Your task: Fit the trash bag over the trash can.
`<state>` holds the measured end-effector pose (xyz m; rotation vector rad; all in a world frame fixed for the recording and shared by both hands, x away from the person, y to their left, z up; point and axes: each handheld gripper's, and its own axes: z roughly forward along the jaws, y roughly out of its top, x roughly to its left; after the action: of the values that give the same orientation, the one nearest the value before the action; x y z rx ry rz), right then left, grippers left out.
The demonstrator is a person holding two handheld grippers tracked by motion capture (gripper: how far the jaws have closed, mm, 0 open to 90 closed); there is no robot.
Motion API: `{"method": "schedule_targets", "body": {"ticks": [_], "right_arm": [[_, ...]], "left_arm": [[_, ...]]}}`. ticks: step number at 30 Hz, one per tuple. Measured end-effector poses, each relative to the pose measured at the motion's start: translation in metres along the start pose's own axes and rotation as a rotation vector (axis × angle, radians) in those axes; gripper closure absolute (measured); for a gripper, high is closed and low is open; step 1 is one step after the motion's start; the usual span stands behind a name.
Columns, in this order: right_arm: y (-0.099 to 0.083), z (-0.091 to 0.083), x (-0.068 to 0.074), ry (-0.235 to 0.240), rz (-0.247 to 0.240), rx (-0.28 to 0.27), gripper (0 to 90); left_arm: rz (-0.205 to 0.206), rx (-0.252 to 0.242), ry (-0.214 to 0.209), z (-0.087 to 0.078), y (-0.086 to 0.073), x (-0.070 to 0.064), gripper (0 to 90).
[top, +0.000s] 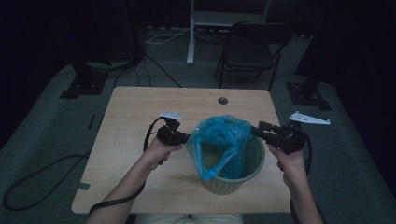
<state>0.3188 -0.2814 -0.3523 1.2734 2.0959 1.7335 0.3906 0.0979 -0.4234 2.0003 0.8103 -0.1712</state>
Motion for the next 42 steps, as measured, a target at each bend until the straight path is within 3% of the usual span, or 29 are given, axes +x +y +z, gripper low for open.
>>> {"method": "schedule_targets", "body": {"ticks": [8,18,21,23,24,25,27,31,34,38,40,42], "right_arm": [[-0.015,0.01,0.019,0.101,0.009,0.053,39.7],[-0.032,0.012,0.036,0.275,0.049,0.061,41.9],[-0.031,0.013,0.037,0.263,0.038,0.046,52.4],[-0.031,0.013,0.035,0.265,0.04,0.049,68.2],[-0.031,0.014,0.035,0.24,0.023,0.051,70.8],[-0.031,0.015,0.035,0.23,0.014,0.062,80.1],[-0.032,0.015,0.034,0.209,-0.001,0.063,90.0],[-0.034,0.011,0.034,0.202,-0.011,0.064,90.0],[-0.037,0.002,0.04,0.194,-0.054,0.076,90.0],[-0.042,-0.008,0.043,0.185,-0.057,0.06,90.0],[-0.042,-0.012,0.04,0.155,-0.058,0.055,65.2],[-0.038,-0.015,0.034,0.152,-0.026,0.035,52.5]], "left_arm": [[-0.005,-0.006,-0.015,-0.002,-0.002,0.0,90.0],[-0.008,-0.01,-0.022,-0.003,-0.003,0.001,90.0],[-0.008,-0.012,-0.023,-0.003,-0.003,0.001,90.0],[-0.01,-0.013,-0.03,-0.003,-0.003,0.001,90.0],[-0.008,-0.013,-0.027,-0.003,-0.003,0.001,90.0],[-0.008,-0.012,-0.028,-0.003,-0.003,0.001,90.0],[-0.009,-0.011,-0.024,-0.003,-0.004,0.001,90.0],[-0.015,-0.016,-0.025,-0.005,-0.005,0.002,90.0],[-0.014,-0.012,-0.024,-0.005,-0.005,0.003,90.0],[-0.011,-0.016,-0.03,-0.004,-0.006,0.002,90.0],[-0.013,-0.021,-0.04,-0.004,-0.006,0.002,90.0],[-0.016,-0.023,-0.045,-0.005,-0.006,0.001,90.0]]}}
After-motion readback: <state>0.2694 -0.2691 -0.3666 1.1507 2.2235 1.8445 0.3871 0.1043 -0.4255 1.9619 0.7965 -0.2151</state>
